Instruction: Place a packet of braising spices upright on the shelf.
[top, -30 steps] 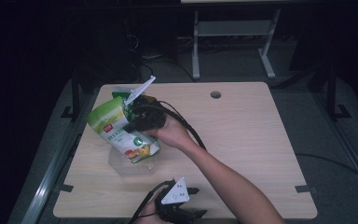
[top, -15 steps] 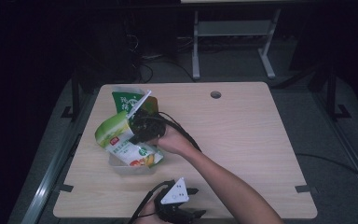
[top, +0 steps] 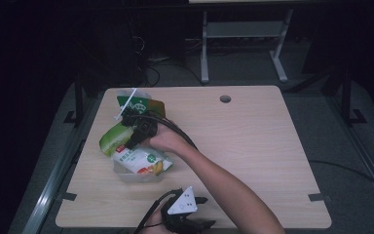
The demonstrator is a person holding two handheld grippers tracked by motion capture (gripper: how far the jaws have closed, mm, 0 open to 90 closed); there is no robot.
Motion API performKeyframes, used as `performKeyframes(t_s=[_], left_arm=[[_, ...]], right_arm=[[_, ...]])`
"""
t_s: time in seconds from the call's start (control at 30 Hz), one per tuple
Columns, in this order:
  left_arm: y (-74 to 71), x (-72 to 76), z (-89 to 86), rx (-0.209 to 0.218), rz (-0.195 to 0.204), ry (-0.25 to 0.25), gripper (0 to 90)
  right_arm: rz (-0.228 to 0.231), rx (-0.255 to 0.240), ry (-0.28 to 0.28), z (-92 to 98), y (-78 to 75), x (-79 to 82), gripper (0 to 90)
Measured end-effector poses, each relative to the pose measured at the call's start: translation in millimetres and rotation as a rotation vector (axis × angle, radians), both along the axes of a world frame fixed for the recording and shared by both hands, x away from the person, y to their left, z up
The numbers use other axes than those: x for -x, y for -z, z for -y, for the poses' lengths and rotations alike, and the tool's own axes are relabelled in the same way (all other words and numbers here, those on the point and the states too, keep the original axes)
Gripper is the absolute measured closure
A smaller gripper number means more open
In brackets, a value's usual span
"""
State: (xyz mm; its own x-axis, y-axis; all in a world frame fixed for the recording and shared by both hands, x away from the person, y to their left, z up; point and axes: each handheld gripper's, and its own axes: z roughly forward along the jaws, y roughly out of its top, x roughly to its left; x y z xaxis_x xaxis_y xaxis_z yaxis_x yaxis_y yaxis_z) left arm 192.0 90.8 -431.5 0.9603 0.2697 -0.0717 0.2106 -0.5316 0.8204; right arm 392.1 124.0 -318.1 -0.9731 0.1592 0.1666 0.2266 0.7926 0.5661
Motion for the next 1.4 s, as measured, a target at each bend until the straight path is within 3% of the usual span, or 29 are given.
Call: performKeyframes(t_s=[0.07, 0.2, 0.43, 0.5, 0.53, 0.6, 0.77, 0.83, 0.9, 0.97, 1.13, 1.27, 1.4], left_arm=[[-0.1, 0.4, 0.0, 0.001, 0.0, -0.001, 34.2], [-0.7, 0.4, -0.3, -0.005, 0.008, -0.001, 34.2], [-0.3, 0.8, 1.7, -0.008, 0.025, 0.005, 34.2], [0.4, 2.1, 2.7, -0.005, 0.013, 0.005, 34.2], [0.2, 1.9, 3.0, -0.006, 0.028, 0.007, 34.2], [0.2, 4.5, 3.8, 0.002, 0.012, 0.001, 34.2], [-0.3, 5.6, 4.1, 0.002, 0.006, 0.008, 34.2], [0.3, 5.2, 4.5, 0.001, 0.006, 0.009, 34.2], [0.6, 5.0, 4.8, -0.004, 0.006, 0.012, 34.1], [0.4, 4.8, 5.0, -0.011, 0.009, 0.017, 34.1], [0.7, 4.7, 5.7, -0.009, 0.016, 0.016, 34.1], [1.3, 4.3, 7.1, -0.018, 0.02, 0.025, 34.0], [1.8, 5.0, 8.4, -0.012, 0.017, 0.023, 34.0]], right_arm=[[0.019, 0.005, 0.007, 0.3, -1.1, 2.4, 89.6], [0.015, -0.04, 0.022, 7.9, -4.2, 8.6, 90.0], [0.041, -0.21, 0.108, 24.3, -23.9, 21.1, 90.0], [0.012, -0.278, 0.146, 27.9, -21.9, 22.9, 90.0], [0.016, -0.287, 0.152, 28.2, -19.4, 23.4, 90.0], [0.023, -0.299, 0.175, 27.7, -8.3, 24.6, 90.0], [0.018, -0.269, 0.195, 29.2, 20.6, 24.2, 89.3], [0.007, -0.286, 0.196, 31.0, 22.4, 23.8, 87.8], [0.046, -0.235, 0.167, 32.8, 18.0, 23.6, 73.9], [0.074, -0.167, 0.144, 35.1, 16.9, 24.5, 71.5], [0.029, -0.043, 0.093, 52.6, 28.7, 24.0, 65.1], [0.003, 0.011, 0.063, 62.4, 40.9, 24.6, 66.5], [0.014, 0.055, 0.03, 60.6, 51.1, 28.7, 81.3]])
